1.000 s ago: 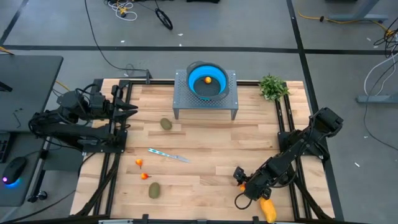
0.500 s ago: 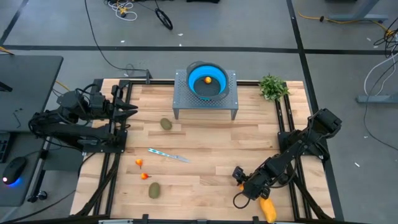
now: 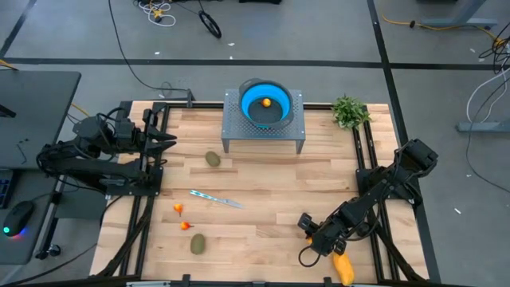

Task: Pick & Place Fruit
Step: Put the peach into the blue bin

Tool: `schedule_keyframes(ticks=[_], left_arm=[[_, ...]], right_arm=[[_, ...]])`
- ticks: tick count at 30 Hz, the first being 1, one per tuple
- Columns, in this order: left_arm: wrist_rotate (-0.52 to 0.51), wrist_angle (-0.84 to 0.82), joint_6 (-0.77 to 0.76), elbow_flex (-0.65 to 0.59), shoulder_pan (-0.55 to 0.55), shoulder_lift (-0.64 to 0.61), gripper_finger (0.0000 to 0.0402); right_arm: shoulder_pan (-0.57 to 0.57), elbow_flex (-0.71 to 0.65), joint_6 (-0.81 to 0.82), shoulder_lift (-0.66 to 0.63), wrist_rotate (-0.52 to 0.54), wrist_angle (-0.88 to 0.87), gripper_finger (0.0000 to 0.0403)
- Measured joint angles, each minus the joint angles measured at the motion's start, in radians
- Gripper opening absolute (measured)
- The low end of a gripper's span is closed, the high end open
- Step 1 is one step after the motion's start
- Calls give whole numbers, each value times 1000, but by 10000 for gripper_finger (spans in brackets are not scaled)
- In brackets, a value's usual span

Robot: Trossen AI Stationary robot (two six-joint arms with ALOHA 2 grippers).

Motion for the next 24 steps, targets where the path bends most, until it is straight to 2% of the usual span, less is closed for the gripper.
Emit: schedule_keyframes(ticks=[12, 24], left_arm=[[0, 0, 0, 0, 0, 0, 68], [0, 0, 0, 0, 0, 0, 67]], right_arm=[[0, 0, 0, 0, 0, -12, 149], [1, 0, 0, -9, 0, -23, 145]])
